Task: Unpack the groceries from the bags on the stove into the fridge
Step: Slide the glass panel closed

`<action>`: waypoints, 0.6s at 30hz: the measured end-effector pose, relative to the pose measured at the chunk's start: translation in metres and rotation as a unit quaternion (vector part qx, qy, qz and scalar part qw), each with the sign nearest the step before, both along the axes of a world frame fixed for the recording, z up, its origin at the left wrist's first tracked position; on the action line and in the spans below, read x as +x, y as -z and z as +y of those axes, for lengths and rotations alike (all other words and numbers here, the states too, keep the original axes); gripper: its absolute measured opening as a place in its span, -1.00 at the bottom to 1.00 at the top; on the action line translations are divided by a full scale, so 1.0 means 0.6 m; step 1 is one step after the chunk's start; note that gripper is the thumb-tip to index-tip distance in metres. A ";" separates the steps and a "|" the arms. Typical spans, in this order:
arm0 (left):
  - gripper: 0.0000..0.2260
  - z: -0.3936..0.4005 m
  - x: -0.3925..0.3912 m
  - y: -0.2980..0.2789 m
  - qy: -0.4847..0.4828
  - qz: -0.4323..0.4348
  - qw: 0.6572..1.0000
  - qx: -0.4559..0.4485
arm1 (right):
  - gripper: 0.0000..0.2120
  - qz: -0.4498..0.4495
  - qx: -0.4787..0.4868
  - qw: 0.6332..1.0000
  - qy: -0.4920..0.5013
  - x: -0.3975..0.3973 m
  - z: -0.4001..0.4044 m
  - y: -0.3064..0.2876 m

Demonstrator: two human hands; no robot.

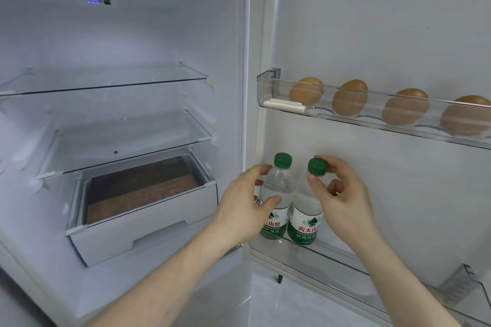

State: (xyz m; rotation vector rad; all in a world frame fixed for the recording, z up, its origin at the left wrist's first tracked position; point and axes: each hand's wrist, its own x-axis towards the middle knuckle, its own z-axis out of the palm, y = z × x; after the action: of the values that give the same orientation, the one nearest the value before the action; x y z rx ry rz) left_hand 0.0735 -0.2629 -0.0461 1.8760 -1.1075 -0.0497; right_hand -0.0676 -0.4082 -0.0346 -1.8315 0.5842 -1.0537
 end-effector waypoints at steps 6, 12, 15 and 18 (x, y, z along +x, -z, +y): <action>-0.49 -0.002 -0.003 0.013 0.005 0.020 1.000 -0.013 | -0.74 0.022 -0.010 0.999 0.025 -0.001 0.006 0.014; -0.38 -0.004 0.000 0.008 0.018 0.012 1.000 0.007 | -0.71 0.099 -0.018 0.995 -0.006 -0.016 0.010 0.014; -0.37 -0.017 -0.003 -0.003 0.034 0.010 0.999 0.018 | -0.66 0.104 -0.008 0.993 -0.046 -0.021 0.015 0.023; -0.36 -0.026 -0.001 -0.007 0.040 -0.005 0.999 0.033 | -0.59 0.105 -0.015 0.993 -0.058 -0.026 0.018 0.022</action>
State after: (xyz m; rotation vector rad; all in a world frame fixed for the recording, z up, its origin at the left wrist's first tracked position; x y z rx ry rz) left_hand 0.0731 -0.2785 -0.0420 1.8911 -1.2001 -0.1242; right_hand -0.0831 -0.3974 -0.0477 -1.9927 0.5803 -0.8014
